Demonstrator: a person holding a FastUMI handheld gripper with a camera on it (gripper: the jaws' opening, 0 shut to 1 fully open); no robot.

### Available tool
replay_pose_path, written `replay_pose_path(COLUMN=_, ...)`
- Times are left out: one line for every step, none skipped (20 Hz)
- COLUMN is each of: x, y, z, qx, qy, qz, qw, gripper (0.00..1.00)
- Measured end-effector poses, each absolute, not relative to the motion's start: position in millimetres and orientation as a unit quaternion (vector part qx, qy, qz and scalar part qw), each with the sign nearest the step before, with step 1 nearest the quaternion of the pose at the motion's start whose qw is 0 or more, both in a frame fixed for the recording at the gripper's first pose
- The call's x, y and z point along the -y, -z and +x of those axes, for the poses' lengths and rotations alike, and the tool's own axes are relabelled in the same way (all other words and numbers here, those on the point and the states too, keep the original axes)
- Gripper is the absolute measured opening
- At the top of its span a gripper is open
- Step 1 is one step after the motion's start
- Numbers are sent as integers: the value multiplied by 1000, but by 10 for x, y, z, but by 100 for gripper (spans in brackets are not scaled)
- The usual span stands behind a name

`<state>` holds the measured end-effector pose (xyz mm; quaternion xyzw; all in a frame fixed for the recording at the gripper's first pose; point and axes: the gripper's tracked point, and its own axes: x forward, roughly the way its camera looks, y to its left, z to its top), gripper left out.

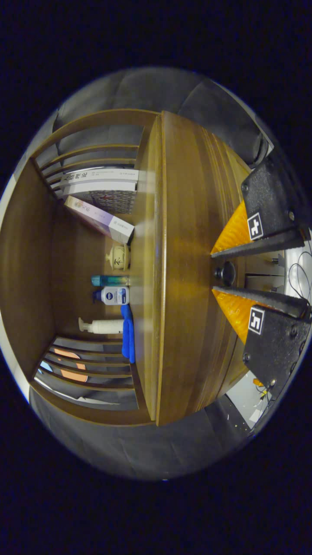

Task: Pull open the drawer, take out the items inside it, and place them on the countertop above the cabinet.

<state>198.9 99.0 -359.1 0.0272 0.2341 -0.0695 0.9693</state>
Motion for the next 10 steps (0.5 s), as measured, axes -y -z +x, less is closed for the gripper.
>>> replay_pose_path(x=-1013, y=3623, z=1974, qx=-239, qy=67, qz=34, qw=968, gripper=41)
replay_pose_path(x=-993, y=3618, z=1988, qx=-239, qy=70, qz=34, qw=968, gripper=36)
replay_pose_path(x=-993, y=3607, z=1966, qx=-243, qy=70, qz=36, qw=967, gripper=35)
replay_pose_path(x=-999, y=3598, z=1965, qx=-244, qy=70, qz=38, qw=966, gripper=30)
replay_pose_path(x=-992, y=3611, z=1974, qx=-245, qy=69, qz=37, qw=966, gripper=29)
replay_pose_path(x=-990, y=3610, z=1969, qx=-244, qy=69, qz=35, qw=967, gripper=27)
replay_pose_path(x=-988, y=3614, z=1972, qx=-244, qy=69, qz=34, qw=967, gripper=26)
replay_pose_path(x=-991, y=3610, z=1968, qx=-244, qy=70, qz=35, qw=967, gripper=25)
replay_pose_path(x=-993, y=3620, z=1964, qx=-245, qy=70, qz=34, qw=966, gripper=24)
replay_pose_path(x=-994, y=3613, z=1963, qx=-246, qy=70, qz=33, qw=966, gripper=22)
